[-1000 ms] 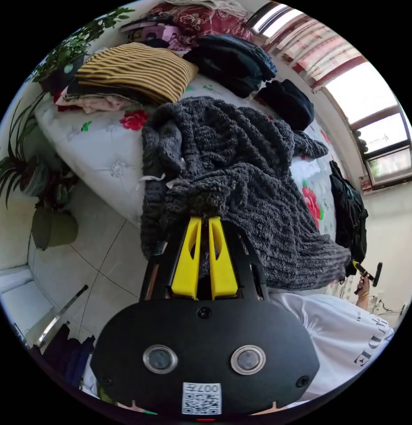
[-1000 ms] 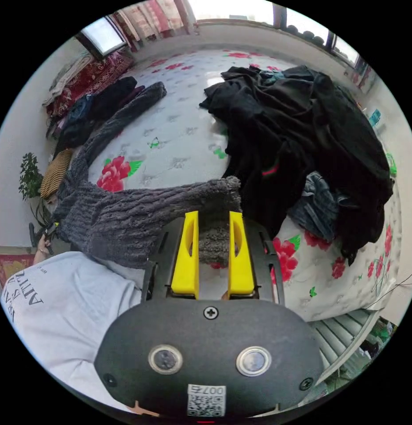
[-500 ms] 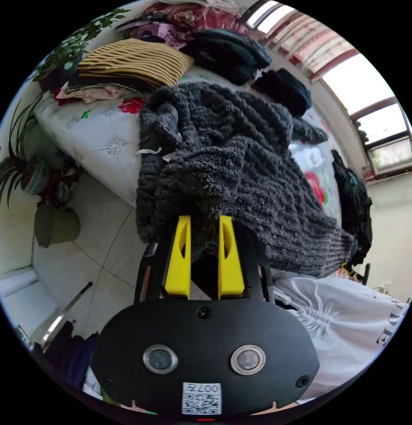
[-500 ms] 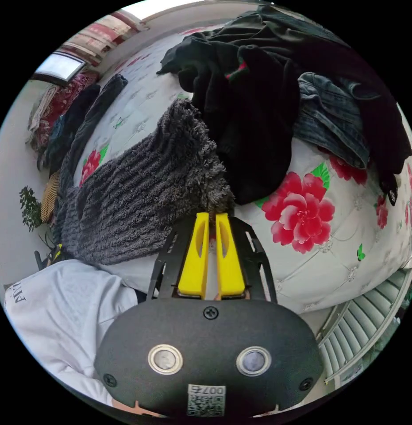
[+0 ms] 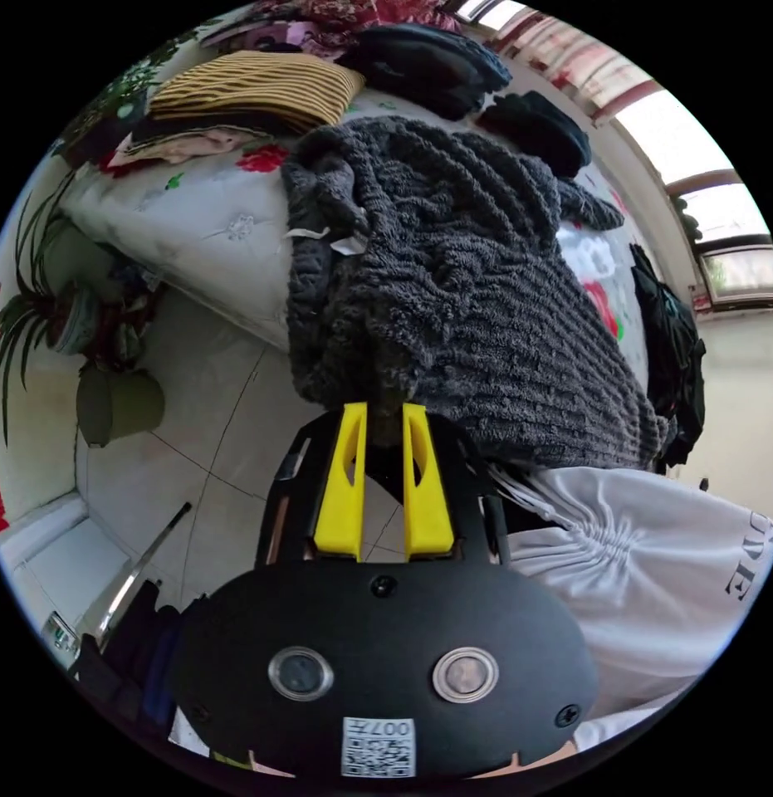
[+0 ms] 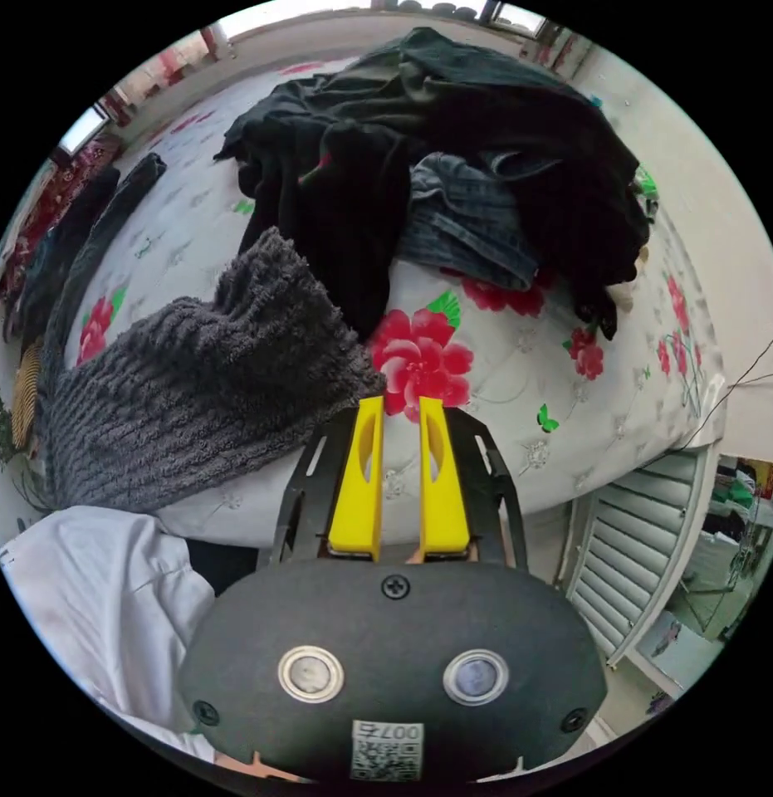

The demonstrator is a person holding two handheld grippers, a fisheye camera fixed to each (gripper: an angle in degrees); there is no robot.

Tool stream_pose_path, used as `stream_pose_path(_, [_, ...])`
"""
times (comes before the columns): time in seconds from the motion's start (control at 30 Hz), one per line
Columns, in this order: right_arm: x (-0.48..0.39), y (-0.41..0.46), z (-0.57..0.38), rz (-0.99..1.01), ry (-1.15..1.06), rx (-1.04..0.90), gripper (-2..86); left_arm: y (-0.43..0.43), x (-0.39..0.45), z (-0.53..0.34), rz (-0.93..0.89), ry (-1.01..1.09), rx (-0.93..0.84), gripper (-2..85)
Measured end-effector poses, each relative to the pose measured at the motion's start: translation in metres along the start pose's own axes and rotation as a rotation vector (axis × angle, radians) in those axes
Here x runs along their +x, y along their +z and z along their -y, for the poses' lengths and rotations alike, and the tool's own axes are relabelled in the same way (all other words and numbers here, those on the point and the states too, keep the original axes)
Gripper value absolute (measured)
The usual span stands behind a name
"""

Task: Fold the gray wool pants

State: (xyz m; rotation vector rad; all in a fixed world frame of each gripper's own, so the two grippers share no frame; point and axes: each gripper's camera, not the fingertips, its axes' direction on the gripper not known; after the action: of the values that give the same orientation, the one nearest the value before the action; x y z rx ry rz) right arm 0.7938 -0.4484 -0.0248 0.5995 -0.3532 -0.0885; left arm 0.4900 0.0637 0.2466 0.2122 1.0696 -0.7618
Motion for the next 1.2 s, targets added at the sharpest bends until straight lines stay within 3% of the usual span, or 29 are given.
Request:
stream_pose_path(0.1, [-0.018,-0.063,-0.01,-0.022,-0.001,0.223,5.5,-0.025,-0.015,-0.01,0.067,-0.019,0.037,6.6])
stream_pose_path(0.17, [-0.055,-0.092,0.002,0.079,-0.063,0.35,6.7,-0.045,-0.021,0.002,0.115,-0.012,0.085,6.9])
stream_pose_path(0.37, [-0.23,-0.086,0.111,0.374,-0.3,0.343,8.8,-0.055,-0.004,0.106,0.019,0.097,0.217,9.2])
stream_pose_path(0.57, [-0.441,-0.092,0.241,0.363,-0.512,0.326,9.8,0.0,0.114,0.239,-0.138,0.393,0.228,12.0])
stream_pose_path(0.67, [-0.502,-0.091,0.317,0.407,-0.487,0.31,10.2,0.042,0.196,0.282,-0.095,0.552,0.229,14.3])
stream_pose_path(0.77, [-0.545,-0.077,0.391,0.417,-0.442,0.261,10.2,0.101,0.246,0.308,0.017,0.608,0.185,11.3])
stream_pose_path(0.87, [-0.562,-0.042,0.448,0.391,-0.354,0.188,8.0,0.132,0.25,0.312,0.109,0.576,0.164,4.9])
stream_pose_path(1.0, [-0.548,0.004,0.482,0.473,-0.294,0.071,2.2,0.106,0.222,0.291,0.001,0.562,0.227,2.5])
stream_pose_path(1.13, [-0.457,-0.075,0.434,0.726,-0.353,0.393,0.9,0.027,0.192,0.237,-0.179,0.595,0.367,2.2])
stream_pose_path(1.2, [-0.393,-0.11,0.385,0.746,-0.373,0.532,1.3,0.004,0.197,0.202,-0.224,0.688,0.403,2.8])
